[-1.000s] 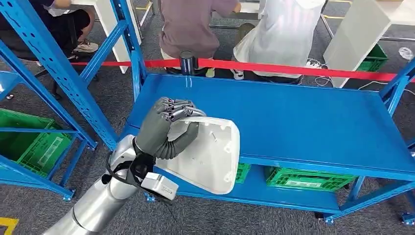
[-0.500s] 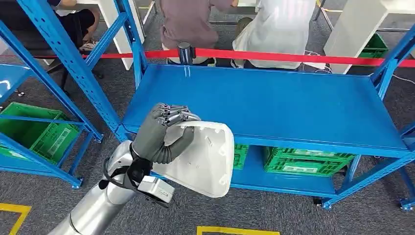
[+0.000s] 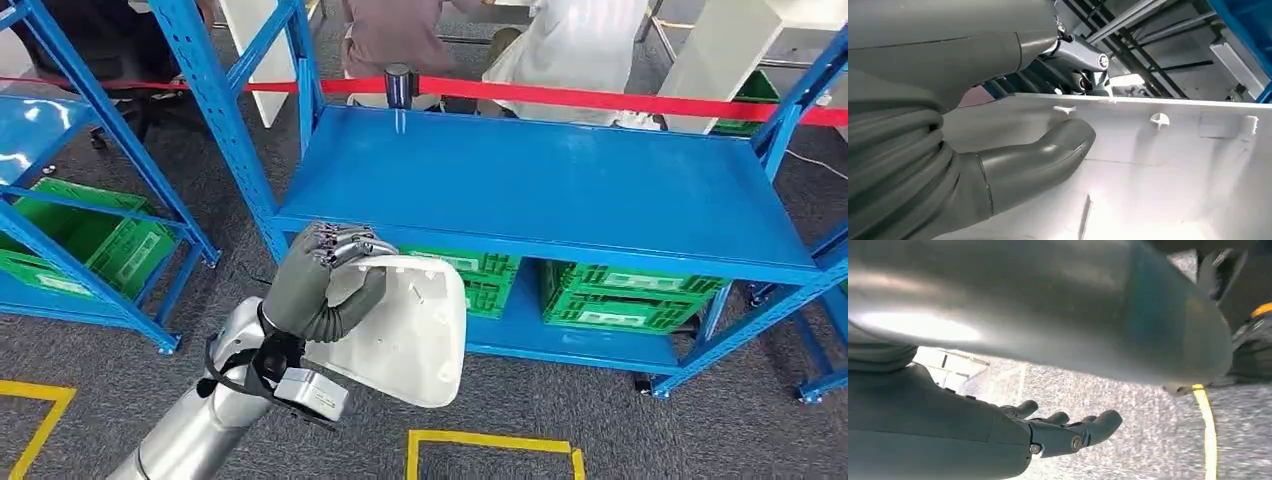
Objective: Take the parts from the cabinet and place them on the table.
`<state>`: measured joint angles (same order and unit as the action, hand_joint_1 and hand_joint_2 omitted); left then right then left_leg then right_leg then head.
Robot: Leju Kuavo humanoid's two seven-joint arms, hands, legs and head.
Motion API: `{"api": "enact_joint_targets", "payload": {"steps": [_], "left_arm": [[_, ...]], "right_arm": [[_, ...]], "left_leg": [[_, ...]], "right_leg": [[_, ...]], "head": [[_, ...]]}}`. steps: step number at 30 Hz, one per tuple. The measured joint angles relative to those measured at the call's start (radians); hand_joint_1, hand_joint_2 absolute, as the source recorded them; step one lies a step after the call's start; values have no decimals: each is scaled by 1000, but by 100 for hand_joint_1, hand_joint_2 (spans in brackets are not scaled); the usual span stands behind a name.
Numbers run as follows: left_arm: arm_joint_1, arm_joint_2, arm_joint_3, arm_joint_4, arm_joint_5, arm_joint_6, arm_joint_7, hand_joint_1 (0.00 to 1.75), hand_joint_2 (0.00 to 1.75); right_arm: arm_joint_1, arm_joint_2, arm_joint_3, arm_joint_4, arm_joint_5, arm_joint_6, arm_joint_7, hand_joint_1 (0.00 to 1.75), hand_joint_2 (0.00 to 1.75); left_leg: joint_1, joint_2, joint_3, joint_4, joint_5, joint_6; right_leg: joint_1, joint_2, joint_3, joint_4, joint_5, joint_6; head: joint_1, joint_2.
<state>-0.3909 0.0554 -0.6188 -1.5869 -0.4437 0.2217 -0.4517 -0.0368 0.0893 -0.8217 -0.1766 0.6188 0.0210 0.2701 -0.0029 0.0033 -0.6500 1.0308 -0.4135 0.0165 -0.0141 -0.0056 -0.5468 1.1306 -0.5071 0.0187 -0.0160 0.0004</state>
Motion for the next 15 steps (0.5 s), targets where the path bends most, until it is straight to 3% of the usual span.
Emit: {"api": "enact_joint_targets", "payload": {"steps": [1, 2, 4, 5, 6, 8, 9, 10, 11, 12, 13, 14, 15], "left_arm": [[0, -2, 0, -2, 0, -2, 0, 175, 175], [0, -2, 0, -2, 0, -8, -2, 175, 175], [-3, -7, 0, -2, 3, -16, -5, 175, 175], [-2, -7, 0, -2, 4, -18, -5, 175, 175], [-2, -7, 0, 1, 4, -19, -6, 175, 175], [-2, -7, 0, 1, 5, -20, -6, 175, 175], [-2, -7, 0, 2, 5, -20, -6, 175, 175], [-1, -7, 0, 3, 5, -21, -6, 175, 175], [1, -8, 0, 3, 6, -21, -6, 175, 175], [1, -8, -1, 4, 6, -23, -7, 175, 175], [1, -8, -1, 3, 6, -23, -7, 175, 175], [1, -10, -1, 3, 6, -24, -7, 175, 175], [1, -12, -1, 2, 6, -25, -7, 175, 175]], "right_arm": [[-4, -1, 0, 0, 1, -1, 0, 0, 0], [-4, -1, 0, 0, 0, -3, -2, 0, 0], [-3, 0, -2, 0, -3, -8, -2, 0, 0], [-2, 0, -4, 0, -4, -9, -3, 0, 0], [-2, 3, -5, 1, -5, -10, -3, 0, 0], [-2, 3, -6, 1, -5, -9, -6, 0, 0], [-1, 3, -6, 1, -5, -10, -9, 0, 0], [0, 3, -6, 1, -3, -9, -12, 0, 0], [1, 3, -6, 1, -2, -8, -14, 0, 0], [2, 3, -6, 1, -1, -6, -16, 0, 0], [2, 3, -6, 1, 0, -6, -16, 0, 0], [3, 3, -6, 1, 1, -5, -16, 0, 0], [3, 3, -7, 1, 2, -4, -16, 0, 0]], "left_leg": [[-3, -1, -10, 5, 7, -6], [-3, 0, -10, 5, 14, -13], [1, 3, -7, -5, 33, -26], [-1, 2, -10, -12, 45, -33], [2, 0, -18, -4, 32, -37], [5, -2, -47, 75, -95, -46], [7, -2, -66, 158, -165, -52], [8, -2, -76, 229, -200, -56], [9, -2, -77, 283, -201, -58], [11, -2, -65, 304, -174, -60], [12, -2, -35, 288, -131, -59], [12, -2, 20, 227, -93, -59], [13, -2, 87, 141, -86, -57]], "right_leg": [[4, 0, 55, -89, -54, -8], [9, 2, 62, -103, -55, -10], [15, 4, 48, -109, -47, -23], [9, 3, 41, -116, -33, -32], [3, -4, 30, -119, -16, -39], [2, -5, -2, -120, 10, -51], [2, -5, -20, -120, 26, -51], [2, -5, -37, -118, 39, -50], [2, -6, -50, -118, 52, -49], [2, -7, -67, -117, 65, -47], [2, -7, -83, -116, 78, -44], [1, -8, -99, -115, 89, -40], [0, -8, -109, -112, 100, -35]], "head": [[0, 0], [-3, 0], [0, 0], [2, 0], [3, 0], [-4, 0], [-4, 0], [-5, 0], [-5, 0], [-5, 0], [-6, 0], [-5, 0], [-5, 0]]}}
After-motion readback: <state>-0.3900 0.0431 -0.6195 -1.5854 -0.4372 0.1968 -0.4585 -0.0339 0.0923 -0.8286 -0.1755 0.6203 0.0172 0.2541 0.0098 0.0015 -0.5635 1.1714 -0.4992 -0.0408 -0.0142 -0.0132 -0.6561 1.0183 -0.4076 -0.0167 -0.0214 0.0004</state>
